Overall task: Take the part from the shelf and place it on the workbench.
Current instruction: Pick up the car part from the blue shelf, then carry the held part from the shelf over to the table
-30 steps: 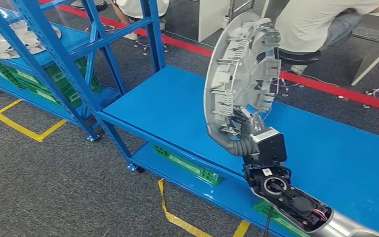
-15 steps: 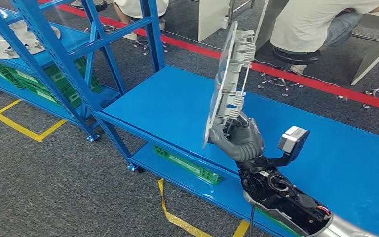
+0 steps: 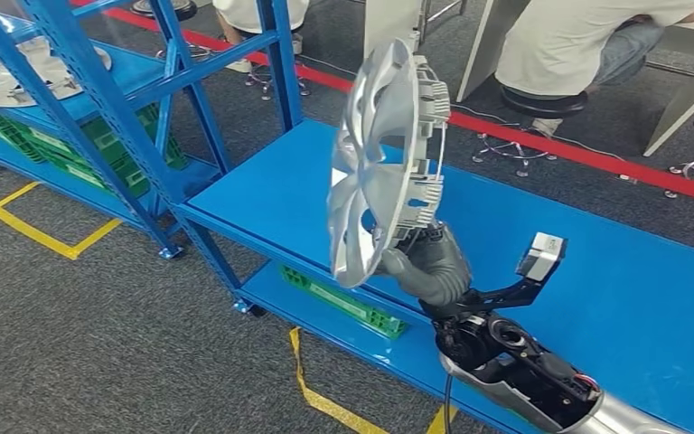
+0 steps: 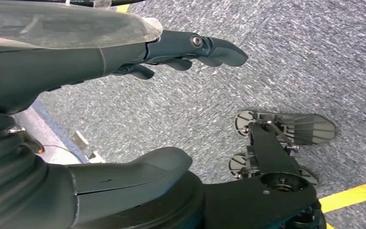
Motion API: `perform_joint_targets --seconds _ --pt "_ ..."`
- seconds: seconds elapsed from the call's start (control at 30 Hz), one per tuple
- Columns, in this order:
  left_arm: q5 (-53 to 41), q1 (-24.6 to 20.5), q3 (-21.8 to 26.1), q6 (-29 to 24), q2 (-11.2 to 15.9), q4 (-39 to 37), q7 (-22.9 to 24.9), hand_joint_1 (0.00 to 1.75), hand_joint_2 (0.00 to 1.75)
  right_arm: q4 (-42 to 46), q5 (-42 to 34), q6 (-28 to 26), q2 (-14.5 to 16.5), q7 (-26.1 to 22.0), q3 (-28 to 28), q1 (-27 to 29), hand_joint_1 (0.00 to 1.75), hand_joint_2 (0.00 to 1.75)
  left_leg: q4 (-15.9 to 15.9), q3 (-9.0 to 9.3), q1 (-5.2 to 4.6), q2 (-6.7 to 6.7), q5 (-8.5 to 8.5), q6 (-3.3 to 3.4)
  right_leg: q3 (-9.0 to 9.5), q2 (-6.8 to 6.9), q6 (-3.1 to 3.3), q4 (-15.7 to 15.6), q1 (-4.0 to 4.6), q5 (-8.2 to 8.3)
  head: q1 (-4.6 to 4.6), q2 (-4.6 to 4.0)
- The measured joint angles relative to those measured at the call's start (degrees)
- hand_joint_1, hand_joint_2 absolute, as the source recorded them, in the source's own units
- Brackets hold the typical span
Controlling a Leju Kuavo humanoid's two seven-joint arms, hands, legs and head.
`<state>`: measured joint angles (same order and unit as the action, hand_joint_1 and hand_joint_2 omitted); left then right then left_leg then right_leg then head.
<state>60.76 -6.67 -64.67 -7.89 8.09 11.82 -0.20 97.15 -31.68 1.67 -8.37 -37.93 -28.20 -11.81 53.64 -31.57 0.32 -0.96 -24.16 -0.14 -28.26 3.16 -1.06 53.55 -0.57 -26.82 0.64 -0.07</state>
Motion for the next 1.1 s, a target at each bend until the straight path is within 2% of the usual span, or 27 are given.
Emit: perform_joint_targets --seconds 0.2,0.4,0.7,0.87,1.1 --pt "0.1 0.1 0.0 0.0 0.0 0.0 0.0 0.0 1.75 -0.2 -3.9 7.5 0.4 0.4 -0.1 -0.4 1.73 1.75 0.0 0.0 0.01 0.01 0.0 -0.01 0.0 0.01 0.01 0.0 0.01 -0.01 -0.03 0.0" --pt "0.2 0.0 0.0 0.0 0.0 0.0 0.3 0.0 1.75 -1.8 -7.1 17.9 1.1 2.6 -0.7 -2.0 1.73 1.75 0.0 0.0 0.02 0.01 -0.02 -0.02 0.01 0.01 0.02 0.0 0.02 -0.02 -0.03 0.0" --pt "-0.1 -0.1 0.0 0.0 0.0 0.0 0.7 0.0 1.75 -4.4 -5.2 21.9 2.7 3.2 -2.7 -3.2 1.73 1.75 0.0 0.0 0.02 0.01 -0.02 -0.03 0.01 0.01 0.03 0.0 0.02 -0.02 0.03 0.0" --pt "-0.3 -0.5 0.0 0.1 0.0 0.0 0.8 0.0 1.75 -6.0 -2.7 25.7 5.2 4.0 -6.1 -3.8 1.73 1.75 0.0 0.0 0.05 0.01 -0.02 -0.03 0.0 0.01 0.05 0.0 0.06 -0.04 -0.01 0.0" --pt "-0.5 -0.8 0.0 0.4 -0.1 0.0 0.8 0.0 1.75 -7.7 -1.6 26.5 7.7 4.2 -10.2 -4.6 1.73 1.75 0.0 0.01 0.07 0.01 -0.02 -0.04 0.0 0.02 0.11 0.0 0.07 -0.08 -0.02 0.0"
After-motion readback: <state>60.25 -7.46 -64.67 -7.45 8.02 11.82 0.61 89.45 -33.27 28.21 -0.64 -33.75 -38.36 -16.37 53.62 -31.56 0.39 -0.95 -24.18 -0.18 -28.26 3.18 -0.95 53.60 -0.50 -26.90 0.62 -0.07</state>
